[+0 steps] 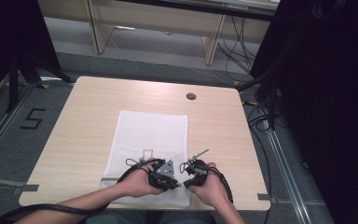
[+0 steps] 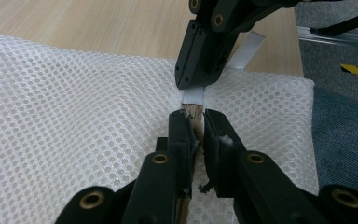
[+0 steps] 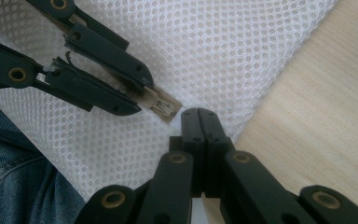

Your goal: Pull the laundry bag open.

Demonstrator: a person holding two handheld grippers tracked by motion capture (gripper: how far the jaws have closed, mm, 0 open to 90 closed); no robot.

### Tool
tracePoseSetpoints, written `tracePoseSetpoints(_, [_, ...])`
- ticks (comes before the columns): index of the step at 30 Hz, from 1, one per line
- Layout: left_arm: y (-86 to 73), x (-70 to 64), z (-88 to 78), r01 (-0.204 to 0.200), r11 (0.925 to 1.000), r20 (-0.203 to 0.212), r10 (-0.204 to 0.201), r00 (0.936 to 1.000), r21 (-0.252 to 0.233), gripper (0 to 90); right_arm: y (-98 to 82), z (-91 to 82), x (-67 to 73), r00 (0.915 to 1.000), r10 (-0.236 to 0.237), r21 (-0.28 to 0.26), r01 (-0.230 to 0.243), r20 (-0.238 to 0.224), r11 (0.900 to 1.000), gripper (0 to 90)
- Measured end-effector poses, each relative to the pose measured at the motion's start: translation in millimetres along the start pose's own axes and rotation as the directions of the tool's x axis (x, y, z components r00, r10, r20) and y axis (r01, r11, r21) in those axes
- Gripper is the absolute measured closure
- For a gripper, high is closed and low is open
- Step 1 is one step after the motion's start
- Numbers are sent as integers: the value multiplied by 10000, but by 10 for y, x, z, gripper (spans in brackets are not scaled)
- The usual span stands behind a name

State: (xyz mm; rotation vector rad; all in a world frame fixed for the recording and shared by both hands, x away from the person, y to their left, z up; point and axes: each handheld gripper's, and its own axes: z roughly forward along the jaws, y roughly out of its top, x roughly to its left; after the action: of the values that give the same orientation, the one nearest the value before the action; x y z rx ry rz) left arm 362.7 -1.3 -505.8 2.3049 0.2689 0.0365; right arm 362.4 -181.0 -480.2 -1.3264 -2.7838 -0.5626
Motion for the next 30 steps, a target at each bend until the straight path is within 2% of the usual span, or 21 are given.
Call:
tracePoseSetpoints(1, [5, 15, -21, -276, 9994, -156, 279, 9995, 200, 900, 1, 3, -5, 10000, -89, -34, 89, 31, 10000, 900])
tracePoseSetpoints(3, [-7, 21, -31, -178, 9997, -192, 182, 9996, 183, 899, 1, 0, -1, 10000, -23, 7, 23, 51, 10000, 900])
tracePoseSetpoints(4, [-25, 35, -42, 84, 9999, -69, -84, 9999, 91, 900, 0, 5, -17, 9999, -107, -77, 107, -10, 9999, 900])
tracePoseSetpoints(8, [-36, 46, -38, 60, 10000, -91, -60, 9999, -39, 896, 2, 3, -16, 10000, -80, -59, 80, -28, 10000, 900])
tracePoseSetpoints(9, [-33, 40, -23, -144, 9998, -137, 142, 9998, -100, 869, 4, 8, -17, 9999, -116, -44, 116, 18, 9999, 900])
tracePoseSetpoints(11, [-36, 36, -6, -88, 9998, -23, 88, 10000, -166, 840, 4, 9, -18, 9999, -144, -47, 145, 33, 9999, 900])
tracePoseSetpoints(13, [-38, 33, -7, -217, 9996, -75, 216, 9997, -167, 780, 1, 8, -23, 9999, -132, -74, 132, 1, 9999, 900])
tracePoseSetpoints(15, [-37, 23, 12, -96, 9995, -30, 95, 10000, -303, 746, 0, -4, -16, 9999, 86, -10, -86, -74, 10000, 900])
tracePoseSetpoints(17, [-34, 22, 27, -97, 9993, 71, 100, 9999, -359, 702, 1, 4, -28, 9999, 39, -59, -40, -126, 10000, 900])
tracePoseSetpoints(19, [-27, 9, 42, -71, 9993, 86, 75, 9999, -360, 691, 3, 4, -27, 9999, 7, -41, -7, -112, 10000, 900])
tracePoseSetpoints(21, [-23, 0, 59, -208, 9992, 87, 211, 9997, -329, 691, 3, 2, -24, 9999, 17, -40, -17, -129, 10000, 900])
tracePoseSetpoints(23, [-20, 2, 58, -316, 9991, -1, 316, 9995, -279, 716, 4, 3, -24, 10000, 16, -48, -16, -94, 10000, 900])
tracePoseSetpoints(24, [-19, 10, 56, -302, 9992, -87, 300, 9995, -248, 774, 3, 2, -18, 9999, 94, -5, -94, -59, 10000, 900])
tracePoseSetpoints(27, [-17, 4, 60, -302, 9992, -143, 299, 9995, -246, 806, 7, 1, -14, 9999, 121, 44, -121, -51, 9999, 900])
tracePoseSetpoints(28, [-9, -14, 62, -537, 9984, -254, 532, 9983, -170, 809, 7, -4, -8, 9997, 235, 96, -235, -52, 9997, 900])
tracePoseSetpoints(29, [-9, -14, 62, -537, 9984, -254, 532, 9983, -170, 811, 7, -4, -8, 9997, 235, 96, -235, -52, 9997, 900])
tracePoseSetpoints(30, [3, -38, 56, -821, 9966, -398, 820, 9958, 4, 813, 9, 1, -18, 9998, 164, 52, -163, -90, 9999, 900])
